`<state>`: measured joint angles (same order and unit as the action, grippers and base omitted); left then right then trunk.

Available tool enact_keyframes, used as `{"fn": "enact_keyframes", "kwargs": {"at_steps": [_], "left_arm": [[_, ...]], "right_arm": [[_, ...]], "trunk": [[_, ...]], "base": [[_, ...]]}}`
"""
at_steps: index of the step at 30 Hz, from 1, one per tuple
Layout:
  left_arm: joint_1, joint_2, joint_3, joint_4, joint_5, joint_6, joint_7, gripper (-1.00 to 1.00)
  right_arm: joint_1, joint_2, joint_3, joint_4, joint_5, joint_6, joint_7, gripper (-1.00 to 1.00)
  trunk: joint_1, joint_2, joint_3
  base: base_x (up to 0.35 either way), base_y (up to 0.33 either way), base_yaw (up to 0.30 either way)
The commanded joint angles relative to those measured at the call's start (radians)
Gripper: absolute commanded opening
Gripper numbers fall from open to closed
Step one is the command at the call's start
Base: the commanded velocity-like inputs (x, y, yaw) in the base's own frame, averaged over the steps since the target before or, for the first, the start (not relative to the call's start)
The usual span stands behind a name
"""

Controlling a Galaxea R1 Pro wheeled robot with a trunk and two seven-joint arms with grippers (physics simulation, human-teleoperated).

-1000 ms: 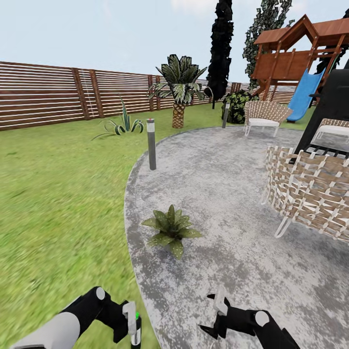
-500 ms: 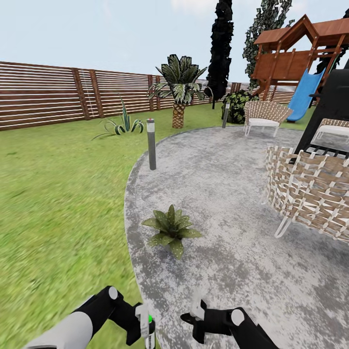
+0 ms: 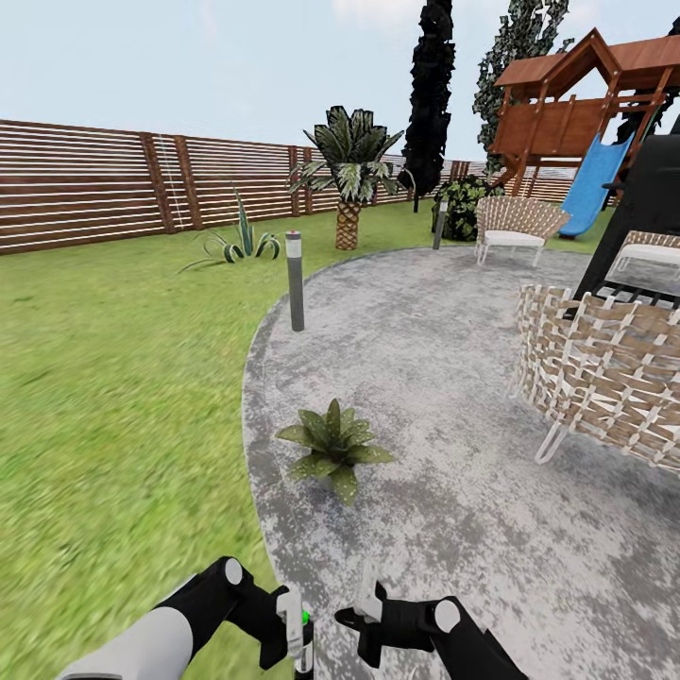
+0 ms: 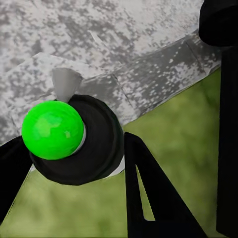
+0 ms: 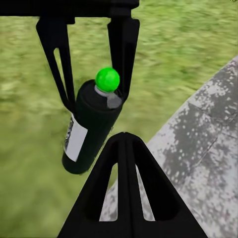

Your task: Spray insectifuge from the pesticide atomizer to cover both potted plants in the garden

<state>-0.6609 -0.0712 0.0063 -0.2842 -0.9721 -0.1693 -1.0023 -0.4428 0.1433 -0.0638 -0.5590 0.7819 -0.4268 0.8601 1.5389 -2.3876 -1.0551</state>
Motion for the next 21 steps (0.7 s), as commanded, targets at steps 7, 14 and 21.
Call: {"fn": "enact_keyframes", "kwargs": {"at_steps": [7,14,21], "left_arm": [[0.0,-0.014,0.0,-0.001,-0.007,-0.01,0.005,-1.0],[0.0,-0.048,-0.001,-0.001,-0.007,-0.01,0.003,-1.0],[0.0,-0.064,-0.002,-0.001,-0.005,-0.013,-0.005,-1.0]], "right_arm": [[-0.002,0.002,-0.007,-0.002,0.007,-0.003,0.005,-1.0],[-0.002,0.002,-0.007,-0.002,0.007,-0.004,0.005,-1.0],[-0.002,0.002,-0.007,-0.001,0.007,-0.003,0.004,-1.0]], "trunk": [[0.0,0.0,-0.001],[0.0,0.0,-0.001],[0.0,0.0,-0.001]], "base": [[0.0,0.0,0.0],[0.0,0.0,0.0],[0.0,0.0,0.0]]}}
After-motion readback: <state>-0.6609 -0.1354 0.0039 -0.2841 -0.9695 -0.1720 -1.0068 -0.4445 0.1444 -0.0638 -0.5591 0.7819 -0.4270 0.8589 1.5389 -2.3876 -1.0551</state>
